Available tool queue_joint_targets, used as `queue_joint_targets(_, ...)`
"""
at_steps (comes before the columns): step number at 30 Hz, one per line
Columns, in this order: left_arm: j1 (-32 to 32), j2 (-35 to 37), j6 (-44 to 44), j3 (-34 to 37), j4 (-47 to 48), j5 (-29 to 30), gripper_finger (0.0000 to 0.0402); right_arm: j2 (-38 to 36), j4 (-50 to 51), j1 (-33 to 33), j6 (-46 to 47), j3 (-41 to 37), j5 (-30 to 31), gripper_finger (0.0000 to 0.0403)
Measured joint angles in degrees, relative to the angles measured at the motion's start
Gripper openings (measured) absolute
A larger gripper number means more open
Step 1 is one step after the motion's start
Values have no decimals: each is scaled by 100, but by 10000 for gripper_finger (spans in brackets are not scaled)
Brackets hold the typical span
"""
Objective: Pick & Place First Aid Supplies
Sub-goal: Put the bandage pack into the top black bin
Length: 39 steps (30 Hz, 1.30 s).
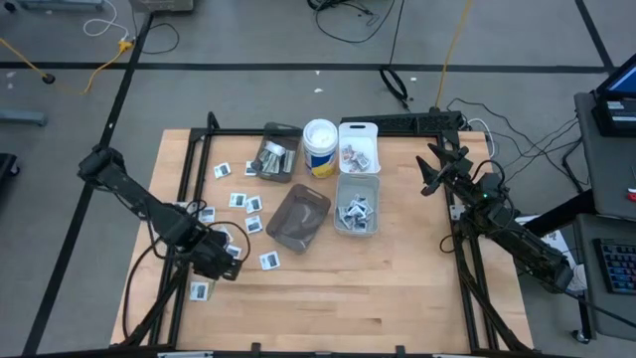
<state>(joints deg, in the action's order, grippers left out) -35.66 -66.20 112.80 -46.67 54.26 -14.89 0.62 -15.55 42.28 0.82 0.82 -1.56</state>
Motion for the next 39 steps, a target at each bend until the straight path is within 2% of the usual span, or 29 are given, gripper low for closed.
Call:
queue_joint_targets(16,139,188,2,-1339,2070,346,1,-2,0,-2,0,-2,0,263)
queue_joint_targets(22,406,182,-158,-1479,2304,486,1,-1,0,-2,-1,-1,0,263)
queue_joint_targets(25,908,167,-694,-1479,2435,491,1,-2,0,-2,0,-2,2,263)
queue_joint_targets(30,2148,11,-1980,-1479,2479,384,0,0,0,-1,0,0,2,263)
queue_joint_targets(39,4444,-792,-4511,-1556,2542,-3,0,-1,0,-1,-1,-1,2,263)
